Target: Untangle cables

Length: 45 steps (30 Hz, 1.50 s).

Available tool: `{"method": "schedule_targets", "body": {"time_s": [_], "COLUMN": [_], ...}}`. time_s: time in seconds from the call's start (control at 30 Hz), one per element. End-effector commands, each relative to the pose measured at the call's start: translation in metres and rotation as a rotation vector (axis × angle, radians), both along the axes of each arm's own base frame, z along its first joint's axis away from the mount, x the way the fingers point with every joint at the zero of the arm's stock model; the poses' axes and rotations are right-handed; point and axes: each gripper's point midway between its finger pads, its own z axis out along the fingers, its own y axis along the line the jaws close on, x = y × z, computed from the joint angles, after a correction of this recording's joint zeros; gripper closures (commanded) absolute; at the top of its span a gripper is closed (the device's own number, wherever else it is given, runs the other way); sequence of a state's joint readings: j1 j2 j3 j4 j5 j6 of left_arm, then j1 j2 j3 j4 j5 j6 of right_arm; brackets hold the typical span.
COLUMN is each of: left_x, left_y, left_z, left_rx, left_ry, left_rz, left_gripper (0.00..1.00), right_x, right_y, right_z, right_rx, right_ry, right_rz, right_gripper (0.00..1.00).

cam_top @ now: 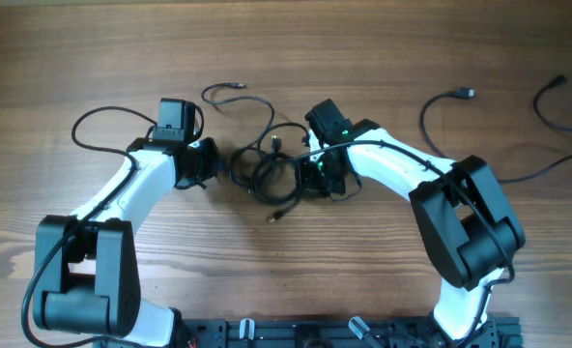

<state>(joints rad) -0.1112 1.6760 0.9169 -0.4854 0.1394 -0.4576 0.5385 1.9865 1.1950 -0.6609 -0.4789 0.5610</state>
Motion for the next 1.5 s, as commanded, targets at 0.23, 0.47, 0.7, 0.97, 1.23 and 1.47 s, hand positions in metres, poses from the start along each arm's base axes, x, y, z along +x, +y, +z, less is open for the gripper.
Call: {"method": "schedule_targets", "body": {"time_s": [0.23, 0.47, 0.7, 0.97, 1.23, 1.47], "left_x": [-0.009, -0.014, -0.018, -0.02, -0.021, -0.018], "left_y": [-0.021, -0.042, -0.041, -0.046, -0.045, -0.041], "left_z": [-0.002, 0.005, 0.003, 0.0, -0.009, -0.008], "left_rx": [-0.113, -0.234, -0.232, -0.171, 0.049, 0.075], "left_ry": [0.033, 0.051, 0.068, 0.062, 0.039, 0.028], "left_rz": [-0.044, -0.083, -0.08, -0.106, -0.08, -0.022], "left_gripper": [0.92, 0.78, 0.7, 0.67, 0.76, 0.81], "right_x": [-0.028, -0.027, -0.022, -0.019, -0.019, -0.019], "right_y": [-0.01, -0.009, -0.006, -0.004, -0.004, -0.004], "right_z": [-0.021, -0.021, -0.021, -0.021, -0.021, -0.021], "right_rx": [-0.075, -0.071, -0.057, -0.049, -0.05, -0.049], "right_ry": [0.078, 0.073, 0.049, 0.035, 0.035, 0.034], "right_rz": [0.059, 0.059, 0.059, 0.059, 0.062, 0.065], "right_gripper": [0.96, 0.96, 0.96, 0.96, 0.96, 0.96]}}
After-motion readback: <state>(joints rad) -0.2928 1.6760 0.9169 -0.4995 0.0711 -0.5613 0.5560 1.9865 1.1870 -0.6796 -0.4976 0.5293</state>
